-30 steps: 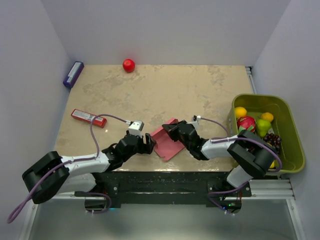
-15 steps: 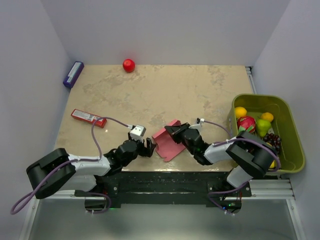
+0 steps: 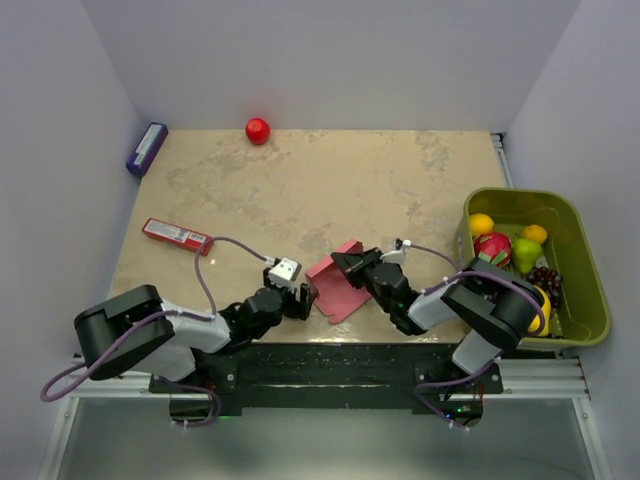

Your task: Fold the paper box

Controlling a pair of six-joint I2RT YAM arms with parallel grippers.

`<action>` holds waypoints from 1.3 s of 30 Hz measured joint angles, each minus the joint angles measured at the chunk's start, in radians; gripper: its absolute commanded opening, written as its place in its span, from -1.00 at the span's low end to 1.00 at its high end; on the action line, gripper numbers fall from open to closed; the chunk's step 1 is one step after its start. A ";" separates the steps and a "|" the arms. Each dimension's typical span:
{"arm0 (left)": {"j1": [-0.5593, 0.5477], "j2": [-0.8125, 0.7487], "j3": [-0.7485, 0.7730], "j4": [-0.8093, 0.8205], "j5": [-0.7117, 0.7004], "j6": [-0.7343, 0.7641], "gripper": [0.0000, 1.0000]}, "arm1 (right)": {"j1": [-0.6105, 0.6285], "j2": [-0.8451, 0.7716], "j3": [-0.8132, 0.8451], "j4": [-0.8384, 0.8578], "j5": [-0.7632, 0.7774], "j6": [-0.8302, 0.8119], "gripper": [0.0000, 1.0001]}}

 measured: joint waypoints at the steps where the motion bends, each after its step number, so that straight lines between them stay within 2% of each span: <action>1: -0.006 0.008 0.000 0.005 -0.014 0.000 0.48 | 0.000 0.005 -0.004 0.012 0.000 -0.001 -1.00; 9: -0.045 0.055 0.000 0.080 -0.103 0.004 0.45 | 0.000 0.085 -0.043 0.185 -0.002 -0.003 -1.00; 16: -0.058 0.132 0.008 0.170 -0.108 0.032 0.43 | 0.000 0.175 -0.082 0.357 -0.002 0.012 -1.00; 23: -0.072 0.177 0.034 0.202 -0.145 0.040 0.39 | 0.000 0.180 -0.097 0.386 0.001 0.013 -1.00; 28: -0.083 0.212 0.063 0.208 -0.180 0.044 0.15 | -0.002 0.164 -0.103 0.378 0.007 0.011 -1.00; 39: -0.102 0.264 0.122 0.193 -0.288 0.080 0.09 | -0.006 0.149 -0.103 0.364 0.027 0.007 -1.00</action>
